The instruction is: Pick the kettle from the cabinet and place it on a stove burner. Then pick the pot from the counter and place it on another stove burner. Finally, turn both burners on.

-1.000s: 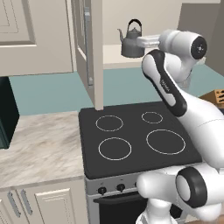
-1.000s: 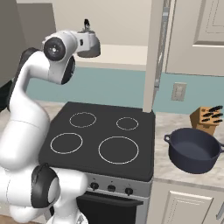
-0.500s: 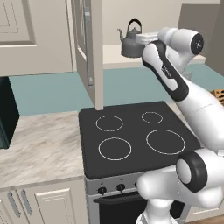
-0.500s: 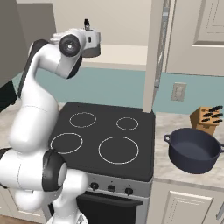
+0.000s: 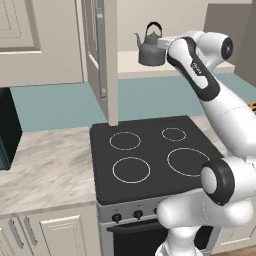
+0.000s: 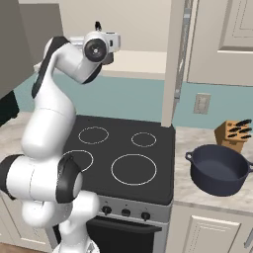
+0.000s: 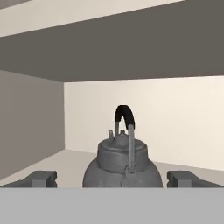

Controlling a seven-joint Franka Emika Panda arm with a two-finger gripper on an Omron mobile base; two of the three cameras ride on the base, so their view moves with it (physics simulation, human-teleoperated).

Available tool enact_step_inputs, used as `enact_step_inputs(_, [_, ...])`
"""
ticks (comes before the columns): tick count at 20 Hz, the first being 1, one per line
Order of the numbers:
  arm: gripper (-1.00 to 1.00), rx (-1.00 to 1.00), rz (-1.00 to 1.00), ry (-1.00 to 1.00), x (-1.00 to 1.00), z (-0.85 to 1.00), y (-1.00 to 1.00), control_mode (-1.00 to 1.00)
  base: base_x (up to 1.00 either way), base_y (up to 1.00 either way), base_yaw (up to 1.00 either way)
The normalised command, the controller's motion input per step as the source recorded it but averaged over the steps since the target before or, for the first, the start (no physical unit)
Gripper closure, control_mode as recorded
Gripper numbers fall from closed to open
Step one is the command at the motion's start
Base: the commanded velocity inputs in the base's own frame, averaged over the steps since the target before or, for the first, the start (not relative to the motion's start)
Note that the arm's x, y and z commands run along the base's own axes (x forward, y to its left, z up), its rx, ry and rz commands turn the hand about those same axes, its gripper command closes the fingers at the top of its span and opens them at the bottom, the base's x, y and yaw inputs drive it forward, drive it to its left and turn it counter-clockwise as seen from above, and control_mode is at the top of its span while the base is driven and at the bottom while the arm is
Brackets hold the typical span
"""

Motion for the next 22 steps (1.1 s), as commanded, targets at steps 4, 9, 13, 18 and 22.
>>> enact_step_inputs(4, [-1.0,0.0,0.05,0.0,0.2,0.0,-0.11,-1.0,0.0,0.0,0.0])
enact_step_inputs(9, [-1.0,0.0,0.05,0.0,0.21,0.0,-0.05,-1.0,0.0,0.0,0.0])
enact_step_inputs(13, [-1.0,0.0,0.05,0.0,0.23,0.01,-0.01,-1.0,0.0,0.0,0.0])
enact_step_inputs(18, [-1.0,0.0,0.05,0.0,0.23,0.04,-0.05,-1.0,0.0,0.0,0.0])
enact_step_inputs(22, [-1.0,0.0,0.05,0.0,0.22,0.01,-0.01,-1.0,0.0,0.0,0.0])
